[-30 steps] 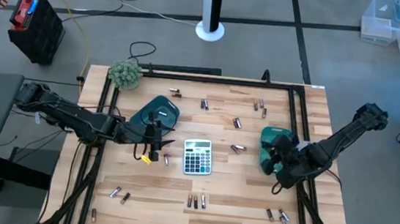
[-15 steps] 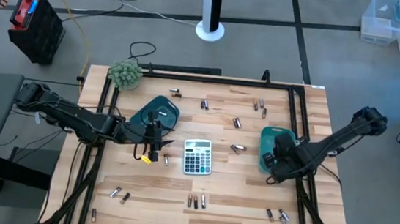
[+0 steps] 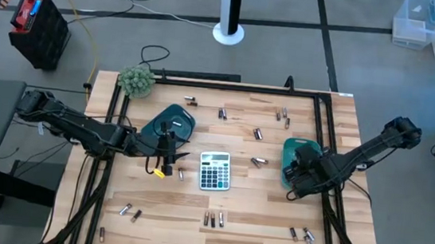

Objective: Sort batteries
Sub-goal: Put the silver/black battery into the blue bin

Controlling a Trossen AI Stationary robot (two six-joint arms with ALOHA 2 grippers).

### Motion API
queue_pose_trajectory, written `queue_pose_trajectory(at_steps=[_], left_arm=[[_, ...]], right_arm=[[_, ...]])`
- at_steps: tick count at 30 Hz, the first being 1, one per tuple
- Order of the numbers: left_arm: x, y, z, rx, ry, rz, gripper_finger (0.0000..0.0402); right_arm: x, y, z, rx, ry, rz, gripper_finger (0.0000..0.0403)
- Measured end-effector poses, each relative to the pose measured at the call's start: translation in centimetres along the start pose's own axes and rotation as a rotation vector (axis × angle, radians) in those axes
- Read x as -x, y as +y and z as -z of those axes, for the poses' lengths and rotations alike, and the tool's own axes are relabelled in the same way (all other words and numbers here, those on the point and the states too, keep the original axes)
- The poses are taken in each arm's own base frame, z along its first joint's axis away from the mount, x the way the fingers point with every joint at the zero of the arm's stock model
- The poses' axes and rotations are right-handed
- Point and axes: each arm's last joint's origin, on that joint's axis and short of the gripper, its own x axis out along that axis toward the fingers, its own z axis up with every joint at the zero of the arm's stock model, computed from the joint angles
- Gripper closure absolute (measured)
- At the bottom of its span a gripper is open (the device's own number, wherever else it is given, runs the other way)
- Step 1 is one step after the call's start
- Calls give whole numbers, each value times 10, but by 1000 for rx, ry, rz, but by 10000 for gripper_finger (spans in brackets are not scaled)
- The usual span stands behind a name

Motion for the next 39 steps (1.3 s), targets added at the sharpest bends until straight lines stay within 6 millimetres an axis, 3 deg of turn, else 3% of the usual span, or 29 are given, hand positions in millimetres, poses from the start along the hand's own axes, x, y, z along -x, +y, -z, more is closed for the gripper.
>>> queue_pose_trajectory(at_steps=[7,17,28,39], left_arm=[[0,1,0,1,1,-16,229],[0,1,-1,18,-8,-30,229],[2,2,-3,11,-24,-34,229],[4,0,-5,-4,-40,-22,229]], right_arm=[[-5,30,-21,29,-134,-212,194],[-25,99,-76,167,-424,-558,198],[-73,132,-91,155,-473,-605,195],[-83,195,-115,333,-510,-641,195]])
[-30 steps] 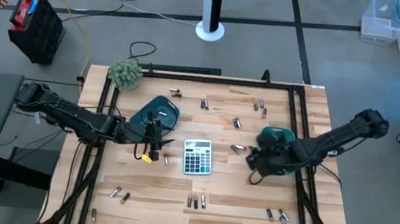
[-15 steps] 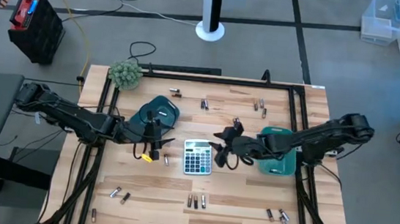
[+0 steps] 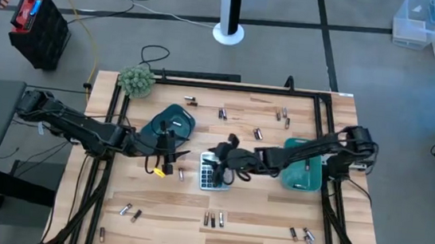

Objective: Sort batteries
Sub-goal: Put the silver/black battery into the blue bin

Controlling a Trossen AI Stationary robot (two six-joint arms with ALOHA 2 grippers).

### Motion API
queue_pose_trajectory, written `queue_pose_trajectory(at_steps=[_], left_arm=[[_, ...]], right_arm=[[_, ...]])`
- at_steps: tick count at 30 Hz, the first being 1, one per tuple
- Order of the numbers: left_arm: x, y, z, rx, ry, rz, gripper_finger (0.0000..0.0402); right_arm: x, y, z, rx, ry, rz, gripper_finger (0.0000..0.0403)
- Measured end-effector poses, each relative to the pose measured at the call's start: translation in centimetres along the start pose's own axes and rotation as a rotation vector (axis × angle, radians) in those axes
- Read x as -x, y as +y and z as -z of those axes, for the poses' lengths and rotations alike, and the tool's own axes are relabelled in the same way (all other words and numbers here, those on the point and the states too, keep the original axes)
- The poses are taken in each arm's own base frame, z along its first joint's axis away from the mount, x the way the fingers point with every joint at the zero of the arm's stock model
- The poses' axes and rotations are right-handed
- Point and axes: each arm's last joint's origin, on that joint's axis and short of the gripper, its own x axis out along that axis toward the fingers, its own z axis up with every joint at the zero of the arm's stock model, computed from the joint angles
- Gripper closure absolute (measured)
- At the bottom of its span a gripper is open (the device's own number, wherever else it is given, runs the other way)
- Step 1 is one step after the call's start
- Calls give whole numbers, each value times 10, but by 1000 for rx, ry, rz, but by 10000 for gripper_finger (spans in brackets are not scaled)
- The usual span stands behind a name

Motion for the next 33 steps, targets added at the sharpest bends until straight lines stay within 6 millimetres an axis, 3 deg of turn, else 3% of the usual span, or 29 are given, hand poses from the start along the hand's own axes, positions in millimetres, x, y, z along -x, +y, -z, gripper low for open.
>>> queue_pose_trajectory(at_steps=[5,15,26,33], left_arm=[[20,-1,-9,-9,-75,43,229],[54,4,-8,20,-76,-16,229],[59,5,-6,31,-67,-33,229],[59,5,-6,35,-67,-36,229]], right_arm=[[-22,15,-12,40,-21,-55,195],[-71,45,-1,85,65,-123,195],[-109,68,18,84,233,-86,195],[-126,71,30,23,284,-9,195]])
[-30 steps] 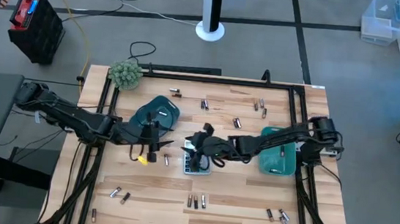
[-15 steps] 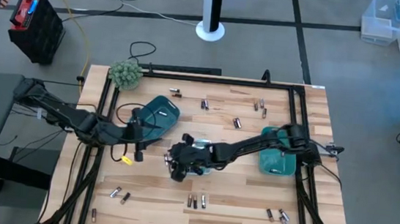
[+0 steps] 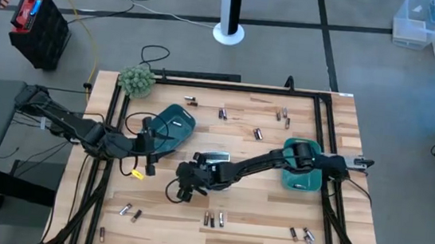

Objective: Sort batteries
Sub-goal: Put the silver/black battery into the blue bin

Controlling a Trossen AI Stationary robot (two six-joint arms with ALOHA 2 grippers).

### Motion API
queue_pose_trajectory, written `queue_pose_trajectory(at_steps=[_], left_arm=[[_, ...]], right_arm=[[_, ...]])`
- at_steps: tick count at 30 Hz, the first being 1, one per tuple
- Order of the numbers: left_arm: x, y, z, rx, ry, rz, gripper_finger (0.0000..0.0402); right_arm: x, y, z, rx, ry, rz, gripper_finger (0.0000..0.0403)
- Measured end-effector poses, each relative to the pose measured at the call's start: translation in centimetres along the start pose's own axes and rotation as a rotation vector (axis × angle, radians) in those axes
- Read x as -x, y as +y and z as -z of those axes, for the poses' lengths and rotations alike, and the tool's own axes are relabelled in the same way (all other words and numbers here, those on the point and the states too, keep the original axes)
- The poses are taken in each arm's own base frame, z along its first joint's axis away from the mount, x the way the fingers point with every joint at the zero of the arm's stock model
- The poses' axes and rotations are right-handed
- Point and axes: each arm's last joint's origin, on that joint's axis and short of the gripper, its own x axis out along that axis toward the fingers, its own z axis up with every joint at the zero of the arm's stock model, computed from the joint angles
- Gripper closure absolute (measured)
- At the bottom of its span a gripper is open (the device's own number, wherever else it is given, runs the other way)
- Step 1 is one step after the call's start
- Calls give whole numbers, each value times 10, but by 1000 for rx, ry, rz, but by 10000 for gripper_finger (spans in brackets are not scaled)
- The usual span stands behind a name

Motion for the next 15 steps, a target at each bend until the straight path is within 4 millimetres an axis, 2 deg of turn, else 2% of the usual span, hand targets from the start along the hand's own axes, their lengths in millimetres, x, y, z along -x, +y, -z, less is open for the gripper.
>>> queue_pose_trajectory(at_steps=[9,12,15], left_arm=[[0,0,0,0,0,-1,229],[0,0,0,0,0,-2,229],[0,0,0,0,0,-2,229]], right_arm=[[-5,-9,6,-39,63,49,202],[-5,-9,6,-38,67,52,228],[-5,-11,7,-36,75,59,272]])
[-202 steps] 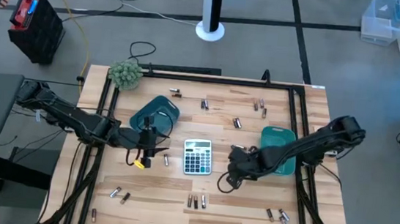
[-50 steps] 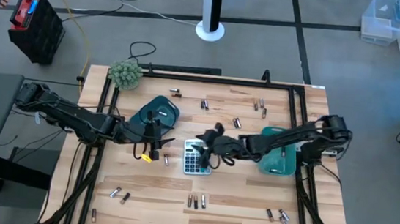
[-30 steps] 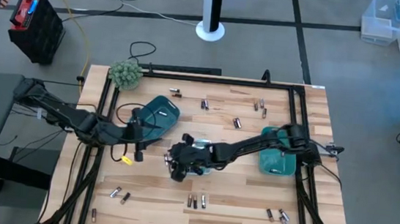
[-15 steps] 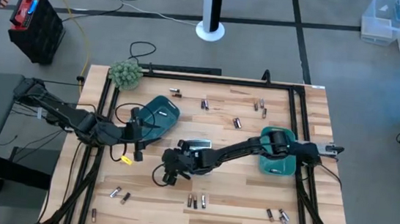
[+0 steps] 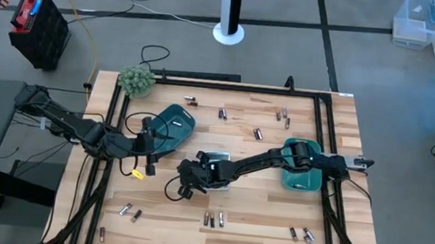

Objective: Sort batteries
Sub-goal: Put the silver/black battery into the blue bin

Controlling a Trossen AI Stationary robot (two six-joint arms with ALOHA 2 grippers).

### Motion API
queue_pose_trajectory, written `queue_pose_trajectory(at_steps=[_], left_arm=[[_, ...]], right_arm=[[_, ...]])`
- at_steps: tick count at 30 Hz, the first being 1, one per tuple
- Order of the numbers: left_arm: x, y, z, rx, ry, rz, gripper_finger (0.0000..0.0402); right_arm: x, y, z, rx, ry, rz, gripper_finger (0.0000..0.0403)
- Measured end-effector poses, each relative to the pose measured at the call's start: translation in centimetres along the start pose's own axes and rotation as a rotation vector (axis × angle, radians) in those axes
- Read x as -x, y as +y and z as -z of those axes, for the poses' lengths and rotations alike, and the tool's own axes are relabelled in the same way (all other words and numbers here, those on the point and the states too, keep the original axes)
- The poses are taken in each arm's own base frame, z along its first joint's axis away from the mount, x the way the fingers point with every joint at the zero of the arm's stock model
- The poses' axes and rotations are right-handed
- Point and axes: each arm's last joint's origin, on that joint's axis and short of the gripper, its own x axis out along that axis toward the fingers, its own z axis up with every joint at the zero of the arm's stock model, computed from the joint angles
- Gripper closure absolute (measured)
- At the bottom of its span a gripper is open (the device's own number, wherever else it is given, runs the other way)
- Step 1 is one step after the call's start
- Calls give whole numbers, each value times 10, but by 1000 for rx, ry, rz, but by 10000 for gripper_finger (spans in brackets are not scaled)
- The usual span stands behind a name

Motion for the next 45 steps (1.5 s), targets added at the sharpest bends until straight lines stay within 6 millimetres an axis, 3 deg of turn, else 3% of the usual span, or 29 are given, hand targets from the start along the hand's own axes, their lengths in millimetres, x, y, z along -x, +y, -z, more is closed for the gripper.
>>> queue_pose_trajectory(at_steps=[5,9,24,34,45], left_arm=[[0,0,0,0,0,0,229],[0,0,0,0,0,0,229],[0,0,0,2,0,0,229],[2,2,-2,27,-19,-39,229],[24,4,-9,64,-91,-148,229]], right_arm=[[0,-3,-1,-4,4,8,351],[0,-4,-2,1,6,9,382],[3,-5,-5,92,-3,6,391],[27,-6,-33,188,-134,-30,388],[13,-62,-73,158,-321,38,387]])
